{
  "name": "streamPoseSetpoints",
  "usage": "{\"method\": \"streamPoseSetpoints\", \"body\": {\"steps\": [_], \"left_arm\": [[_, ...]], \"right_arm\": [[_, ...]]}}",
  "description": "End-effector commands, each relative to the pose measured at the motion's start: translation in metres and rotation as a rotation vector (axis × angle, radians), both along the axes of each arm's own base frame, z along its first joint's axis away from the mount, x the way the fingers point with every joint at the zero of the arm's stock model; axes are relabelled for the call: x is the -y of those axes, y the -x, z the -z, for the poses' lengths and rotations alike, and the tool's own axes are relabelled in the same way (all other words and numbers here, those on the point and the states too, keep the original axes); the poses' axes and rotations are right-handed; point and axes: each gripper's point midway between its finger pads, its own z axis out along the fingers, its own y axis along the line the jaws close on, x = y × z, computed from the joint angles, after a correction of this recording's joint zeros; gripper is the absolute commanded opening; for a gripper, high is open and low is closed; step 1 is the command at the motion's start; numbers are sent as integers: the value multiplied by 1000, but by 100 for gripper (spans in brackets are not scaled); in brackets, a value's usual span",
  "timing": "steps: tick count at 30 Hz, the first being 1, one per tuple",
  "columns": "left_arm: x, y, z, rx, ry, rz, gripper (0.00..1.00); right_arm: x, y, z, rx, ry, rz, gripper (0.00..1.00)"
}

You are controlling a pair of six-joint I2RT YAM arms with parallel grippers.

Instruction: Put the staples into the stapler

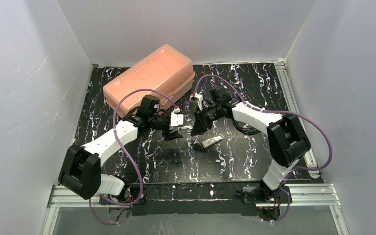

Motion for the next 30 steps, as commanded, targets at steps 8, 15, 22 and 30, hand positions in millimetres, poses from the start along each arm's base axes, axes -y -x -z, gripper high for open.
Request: {"method": "streamPoseSetpoints", "body": {"steps": [8, 15, 22, 30], "left_arm": [[4, -11, 14, 301, -145, 104, 56], [4, -9, 22, 358, -193, 132, 43], [4, -3, 32, 391, -232, 161, 37], [7, 1, 37, 354, -239, 145, 2]], "right_arm": [[-7, 12, 0, -137, -46, -21, 1], [-10, 10, 2, -163, -57, -25, 1], [-11, 10, 3, -173, -57, -22, 1], [-8, 6, 3, -157, -52, -17, 12]]}}
